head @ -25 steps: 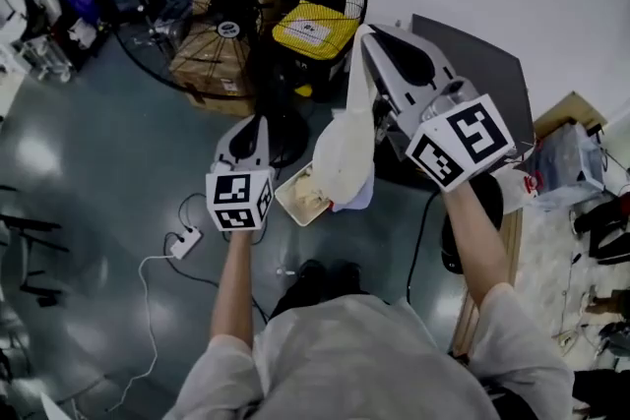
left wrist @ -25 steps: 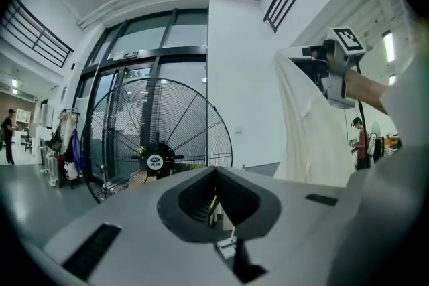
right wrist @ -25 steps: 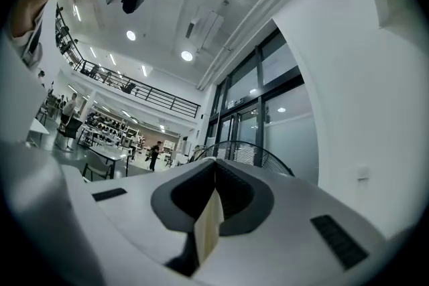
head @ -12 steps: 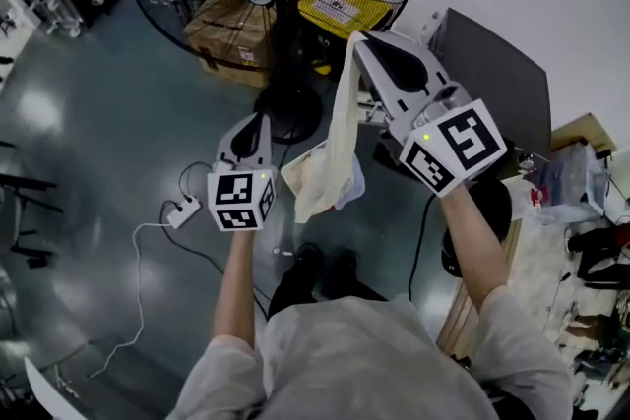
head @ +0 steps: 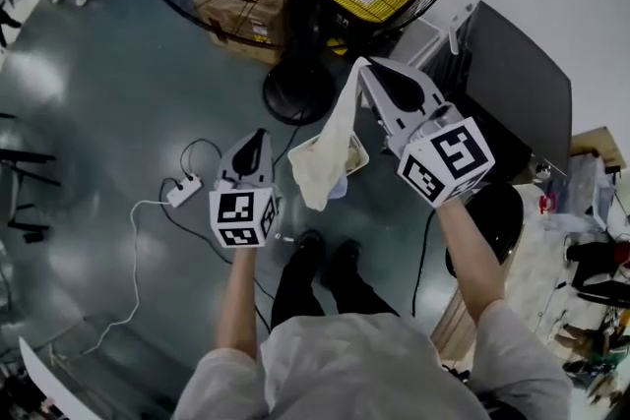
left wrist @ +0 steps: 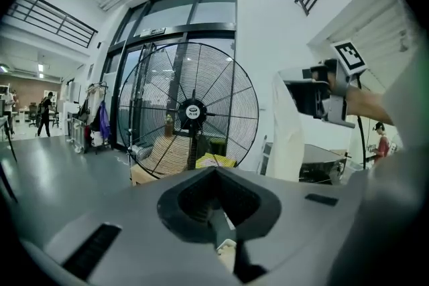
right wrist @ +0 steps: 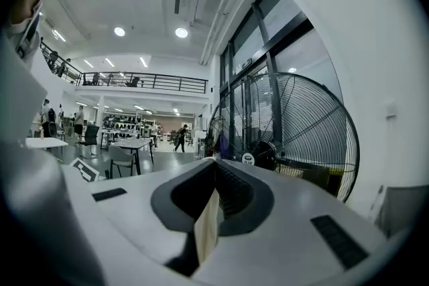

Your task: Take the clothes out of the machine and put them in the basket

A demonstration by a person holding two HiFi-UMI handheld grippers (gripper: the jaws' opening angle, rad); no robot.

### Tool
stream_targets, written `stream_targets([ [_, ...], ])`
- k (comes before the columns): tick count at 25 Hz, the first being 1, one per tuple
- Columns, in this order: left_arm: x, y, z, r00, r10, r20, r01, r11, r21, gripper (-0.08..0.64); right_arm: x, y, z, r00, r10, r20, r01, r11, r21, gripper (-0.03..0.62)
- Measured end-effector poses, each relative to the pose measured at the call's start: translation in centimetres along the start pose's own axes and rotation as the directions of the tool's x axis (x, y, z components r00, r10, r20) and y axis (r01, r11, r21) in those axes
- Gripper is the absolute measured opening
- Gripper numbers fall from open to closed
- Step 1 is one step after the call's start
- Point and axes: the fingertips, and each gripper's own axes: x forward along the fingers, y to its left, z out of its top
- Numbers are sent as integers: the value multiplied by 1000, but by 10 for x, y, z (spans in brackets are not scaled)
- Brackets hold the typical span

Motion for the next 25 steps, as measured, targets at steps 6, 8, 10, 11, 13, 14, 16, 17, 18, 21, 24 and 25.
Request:
stream_targets([
  [6, 22, -1, -47, 999, 25, -33, -24, 1000, 5, 18, -3, -34, -96, 996, -36, -76, 40, 998, 51, 26],
  [8, 30, 3, -61, 998, 27, -48, -27, 1000, -1, 18, 3, -37, -125, 994, -38, -106, 45, 997, 65, 26],
  [10, 39, 8, -79, 997, 30, -64, -30, 1000, -8, 18, 10, -38, -155, 991, -31, -131, 43, 995, 88, 26],
  [11, 45, 10, -89, 997, 31, -72, -32, 999, -10, 18, 14, -39, -172, 989, -27, -142, 41, 994, 99, 26],
  [13, 56, 11, -113, 995, 31, -90, -32, 999, -17, 18, 21, -37, -207, 986, -19, -166, 38, 993, 112, 26],
  [14, 61, 12, -127, 994, 31, -101, -33, 999, -22, 18, 23, -36, -226, 984, -17, -178, 39, 992, 118, 26],
  [16, 69, 11, -158, 992, 32, -123, -37, 999, -38, 18, 24, -35, -262, 981, -16, -195, 42, 991, 127, 26],
  [17, 72, 10, -174, 991, 31, -134, -38, 998, -46, 18, 23, -35, -278, 980, -16, -200, 45, 989, 139, 26],
  [18, 75, 8, -188, 989, 29, -145, -37, 998, -53, 18, 22, -35, -293, 979, -17, -205, 49, 987, 154, 26],
  [21, 81, 6, -227, 984, 24, -176, -37, 997, -73, 18, 15, -34, -327, 974, -24, -224, 66, 982, 179, 26],
  [24, 85, 5, -253, 980, 23, -196, -42, 995, -94, 18, 6, -30, -339, 975, -35, -220, 81, 976, 201, 26],
  [25, 87, 4, -258, 980, 21, -199, -41, 994, -96, 18, 3, -29, -339, 975, -35, -218, 80, 976, 203, 26],
])
